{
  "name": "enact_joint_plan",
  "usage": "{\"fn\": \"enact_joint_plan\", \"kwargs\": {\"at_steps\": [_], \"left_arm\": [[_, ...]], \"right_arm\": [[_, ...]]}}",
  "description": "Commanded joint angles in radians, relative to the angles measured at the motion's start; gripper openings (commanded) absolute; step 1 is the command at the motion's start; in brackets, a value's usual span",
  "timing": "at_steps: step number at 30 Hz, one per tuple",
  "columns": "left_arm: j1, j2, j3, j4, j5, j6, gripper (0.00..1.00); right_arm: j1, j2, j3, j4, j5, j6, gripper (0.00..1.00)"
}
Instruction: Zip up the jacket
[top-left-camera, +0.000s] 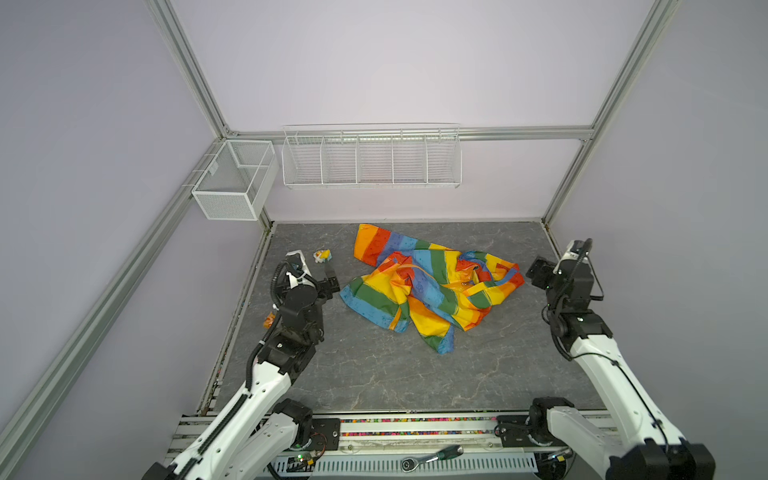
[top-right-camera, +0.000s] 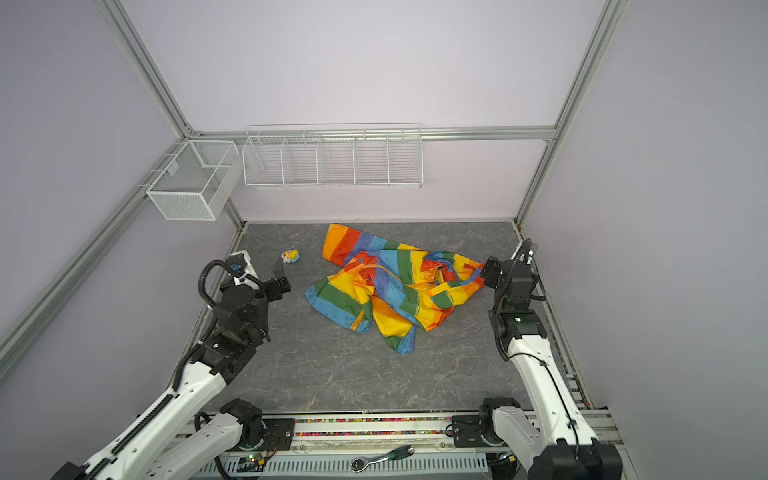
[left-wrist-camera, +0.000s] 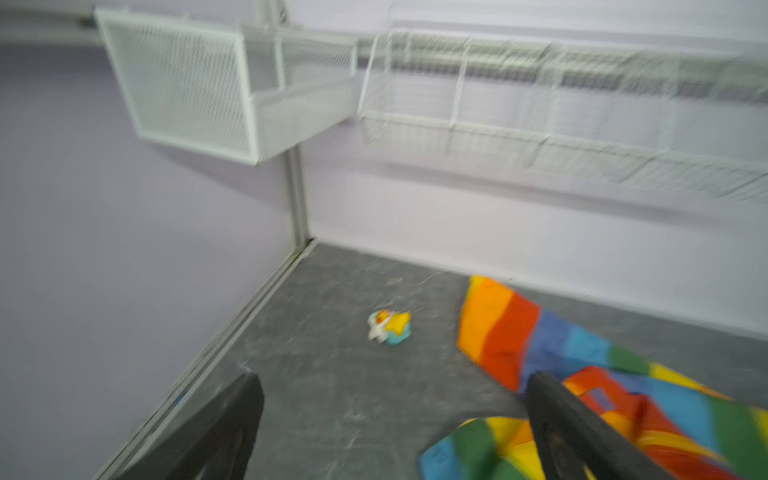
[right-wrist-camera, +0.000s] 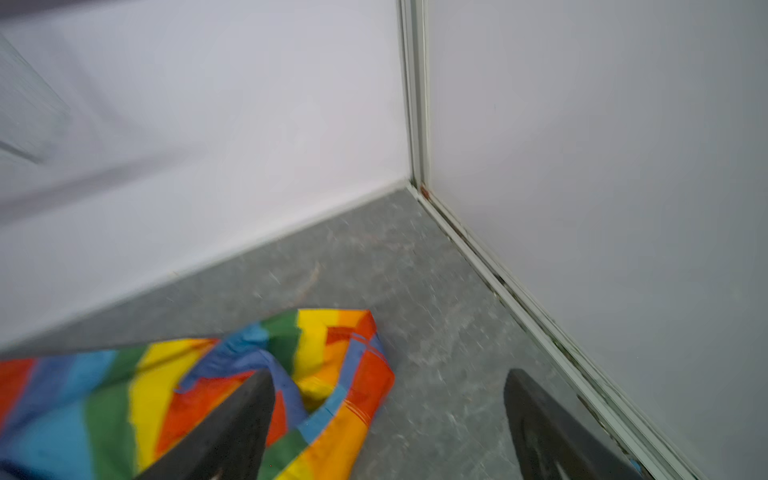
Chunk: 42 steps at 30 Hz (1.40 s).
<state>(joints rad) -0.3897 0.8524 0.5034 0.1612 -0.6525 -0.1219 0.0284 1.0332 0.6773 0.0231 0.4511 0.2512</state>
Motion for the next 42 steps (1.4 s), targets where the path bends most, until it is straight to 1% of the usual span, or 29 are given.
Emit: {"fn": "enact_joint_plan", "kwargs": {"at_steps": [1, 4, 5, 6, 9, 11, 12, 13, 15, 16, 17, 18, 19, 20, 21, 22, 23, 24, 25, 26, 28, 30, 42], "left_arm": [[0.117, 0.030, -0.173, 0.228, -0.108, -0.032, 0.99], [0.195, 0.147, -0.223, 0.308, -0.092, -0.011, 0.99], [0.216, 0.192, -0.242, 0.367, -0.066, -0.010, 0.99], [0.238, 0.239, -0.263, 0.466, -0.039, 0.012, 0.99], [0.256, 0.333, -0.227, 0.539, 0.050, 0.007, 0.99], [0.265, 0.419, -0.212, 0.638, 0.085, 0.016, 0.99], [0.272, 0.469, -0.215, 0.706, 0.124, 0.027, 0.99], [0.274, 0.522, -0.218, 0.763, 0.136, 0.033, 0.99], [0.288, 0.661, -0.241, 0.979, 0.207, 0.078, 0.99], [0.289, 0.705, -0.240, 1.006, 0.222, 0.080, 0.99], [0.290, 0.735, -0.239, 1.049, 0.218, 0.089, 0.99], [0.290, 0.698, -0.217, 0.937, 0.221, 0.065, 0.99], [0.293, 0.669, -0.187, 0.839, 0.217, 0.049, 0.99], [0.301, 0.657, -0.154, 0.760, 0.231, 0.044, 0.99], [0.308, 0.665, -0.133, 0.736, 0.245, 0.045, 0.99], [0.308, 0.677, -0.121, 0.732, 0.248, 0.048, 0.99], [0.308, 0.691, -0.119, 0.744, 0.244, 0.052, 0.99], [0.310, 0.697, -0.124, 0.770, 0.250, 0.057, 0.99], [0.311, 0.701, -0.127, 0.784, 0.252, 0.059, 0.99], [0.311, 0.699, -0.125, 0.774, 0.252, 0.056, 0.99], [0.314, 0.699, -0.126, 0.774, 0.253, 0.053, 0.99], [0.315, 0.697, -0.126, 0.773, 0.255, 0.052, 0.99], [0.315, 0.699, -0.126, 0.775, 0.255, 0.052, 0.99]], "right_arm": [[-0.002, 0.045, -0.139, 0.168, 0.078, -0.081, 0.89], [-0.002, 0.138, -0.206, 0.286, 0.073, -0.098, 0.89], [-0.001, 0.168, -0.232, 0.356, 0.066, -0.116, 0.89], [-0.001, 0.196, -0.260, 0.439, 0.062, -0.130, 0.89], [-0.002, 0.296, -0.311, 0.664, 0.028, -0.139, 0.89], [0.004, 0.359, -0.304, 0.741, -0.003, -0.183, 0.89], [0.003, 0.401, -0.293, 0.753, -0.003, -0.176, 0.89], [0.004, 0.432, -0.293, 0.800, -0.010, -0.195, 0.89], [0.003, 0.427, -0.247, 0.688, -0.068, -0.200, 0.89], [0.005, 0.445, -0.251, 0.729, -0.079, -0.217, 0.89], [0.005, 0.452, -0.245, 0.718, -0.132, -0.232, 0.89], [0.005, 0.459, -0.253, 0.738, -0.186, -0.253, 0.88], [0.002, 0.482, -0.289, 0.817, -0.199, -0.258, 0.89], [0.002, 0.530, -0.331, 0.975, -0.158, -0.260, 0.89], [0.003, 0.521, -0.332, 0.959, -0.143, -0.252, 0.88], [0.002, 0.486, -0.306, 0.845, -0.145, -0.236, 0.88], [0.002, 0.492, -0.308, 0.864, -0.143, -0.238, 0.88], [0.006, 0.519, -0.324, 0.941, -0.133, -0.251, 0.88], [0.009, 0.514, -0.322, 0.929, -0.130, -0.252, 0.88], [0.008, 0.490, -0.310, 0.862, -0.133, -0.243, 0.88], [0.011, 0.501, -0.321, 0.908, -0.124, -0.250, 0.88], [0.019, 0.490, -0.314, 0.873, -0.117, -0.248, 0.88], [0.005, 0.498, -0.299, 0.854, -0.143, -0.242, 0.89]]}}
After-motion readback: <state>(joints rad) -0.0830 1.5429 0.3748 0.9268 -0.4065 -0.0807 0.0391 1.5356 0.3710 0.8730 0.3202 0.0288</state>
